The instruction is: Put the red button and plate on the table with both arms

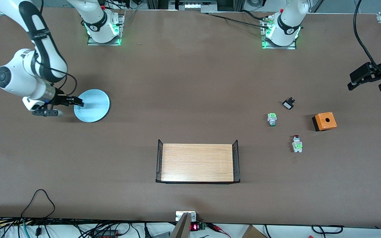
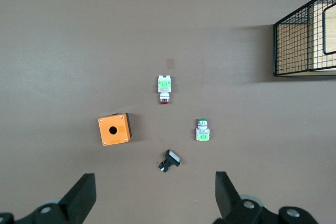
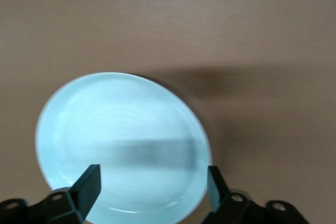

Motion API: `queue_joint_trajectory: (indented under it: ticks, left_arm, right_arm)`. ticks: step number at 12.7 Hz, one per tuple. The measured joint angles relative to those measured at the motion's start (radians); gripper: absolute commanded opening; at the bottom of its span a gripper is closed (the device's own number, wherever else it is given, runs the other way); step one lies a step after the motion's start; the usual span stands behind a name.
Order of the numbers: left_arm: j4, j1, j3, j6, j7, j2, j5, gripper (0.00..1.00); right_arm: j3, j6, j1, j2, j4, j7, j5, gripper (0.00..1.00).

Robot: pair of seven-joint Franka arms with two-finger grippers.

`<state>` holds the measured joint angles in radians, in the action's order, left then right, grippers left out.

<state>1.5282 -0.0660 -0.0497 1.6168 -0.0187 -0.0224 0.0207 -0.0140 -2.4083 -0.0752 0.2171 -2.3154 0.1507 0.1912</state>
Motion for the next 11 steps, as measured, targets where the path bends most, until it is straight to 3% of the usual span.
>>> queue_joint_trajectory:
  ticks: [2, 6, 11]
  left_arm:
    - [0.0, 0.0, 0.0, 0.0, 0.003, 0.0, 0.0, 1.0]
    - [0.0, 0.0, -0.001, 0.0, 0.005, 0.0, 0.0, 1.0]
    - [0.0, 0.0, -0.002, 0.0, 0.007, 0.0, 0.0, 1.0]
  right_arm:
    - [0.05, 0.0, 0.007, -0.01, 0.009, -0.075, 0.0, 1.0]
    - [0.057, 0.132, 0.022, -0.032, 0.112, -0.098, -0.006, 1.0]
    - [0.056, 0.387, 0.023, -0.036, 0.359, -0.18, -0.166, 1.0]
